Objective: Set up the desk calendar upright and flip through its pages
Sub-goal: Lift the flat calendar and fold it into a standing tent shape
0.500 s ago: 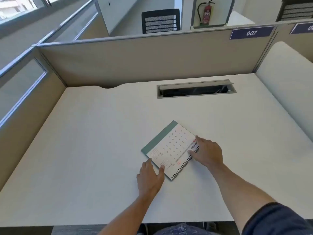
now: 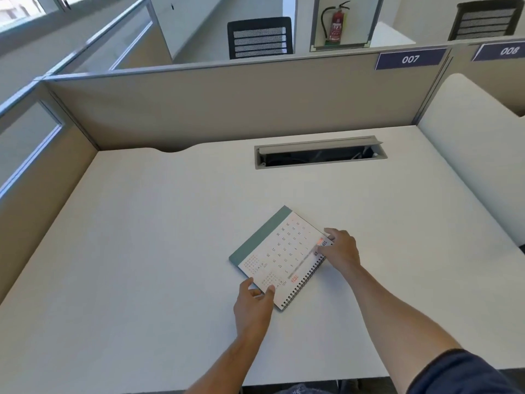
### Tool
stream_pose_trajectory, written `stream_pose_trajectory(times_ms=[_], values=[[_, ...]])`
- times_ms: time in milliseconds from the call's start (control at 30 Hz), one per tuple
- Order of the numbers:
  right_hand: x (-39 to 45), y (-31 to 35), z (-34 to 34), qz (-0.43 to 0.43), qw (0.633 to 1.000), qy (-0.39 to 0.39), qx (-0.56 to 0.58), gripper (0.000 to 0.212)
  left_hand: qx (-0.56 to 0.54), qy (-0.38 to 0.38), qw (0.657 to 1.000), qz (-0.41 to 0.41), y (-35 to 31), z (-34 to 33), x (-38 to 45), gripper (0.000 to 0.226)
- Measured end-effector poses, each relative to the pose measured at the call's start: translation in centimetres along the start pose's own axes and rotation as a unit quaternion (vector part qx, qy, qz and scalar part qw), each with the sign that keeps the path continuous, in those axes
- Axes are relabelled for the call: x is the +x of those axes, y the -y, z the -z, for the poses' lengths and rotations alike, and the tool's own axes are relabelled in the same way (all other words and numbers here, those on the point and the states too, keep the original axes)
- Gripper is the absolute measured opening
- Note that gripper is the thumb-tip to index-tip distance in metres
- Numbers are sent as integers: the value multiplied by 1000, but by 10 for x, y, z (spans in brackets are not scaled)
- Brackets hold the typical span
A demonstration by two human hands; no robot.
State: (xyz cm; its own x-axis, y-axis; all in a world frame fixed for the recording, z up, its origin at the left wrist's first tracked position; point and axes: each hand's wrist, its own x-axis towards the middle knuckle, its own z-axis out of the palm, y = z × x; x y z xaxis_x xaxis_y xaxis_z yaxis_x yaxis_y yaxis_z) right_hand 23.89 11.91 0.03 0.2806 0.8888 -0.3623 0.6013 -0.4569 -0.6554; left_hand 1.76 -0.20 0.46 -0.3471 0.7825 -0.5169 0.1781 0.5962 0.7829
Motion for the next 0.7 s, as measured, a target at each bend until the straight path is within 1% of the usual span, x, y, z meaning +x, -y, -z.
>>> stream_pose_trajectory(times_ms=[100, 167, 233, 367, 400, 633, 700], values=[[5, -4, 1, -14, 999, 12, 44, 67, -26, -9, 1000, 6, 3, 6, 1, 55], [7, -5, 2, -22, 997, 11, 78, 60, -43, -19, 999, 7, 4, 11, 4, 54], [7, -3, 1, -30, 994, 4, 104, 47, -50, -24, 998, 1, 3, 17, 5, 53], [7, 6, -3, -38, 986, -14, 164, 10, -38, -36, 998, -40, -3, 29, 5, 46], [8, 9, -3, -35, 984, -20, 175, 7, -34, -41, 997, -53, -5, 31, 4, 46], [11, 40, -6, -15, 964, -54, 260, 20, -36, -93, 987, -125, -33, 53, 2, 40], [12, 50, -6, -12, 956, -52, 289, 31, -49, -105, 984, -138, -43, 58, 4, 35]])
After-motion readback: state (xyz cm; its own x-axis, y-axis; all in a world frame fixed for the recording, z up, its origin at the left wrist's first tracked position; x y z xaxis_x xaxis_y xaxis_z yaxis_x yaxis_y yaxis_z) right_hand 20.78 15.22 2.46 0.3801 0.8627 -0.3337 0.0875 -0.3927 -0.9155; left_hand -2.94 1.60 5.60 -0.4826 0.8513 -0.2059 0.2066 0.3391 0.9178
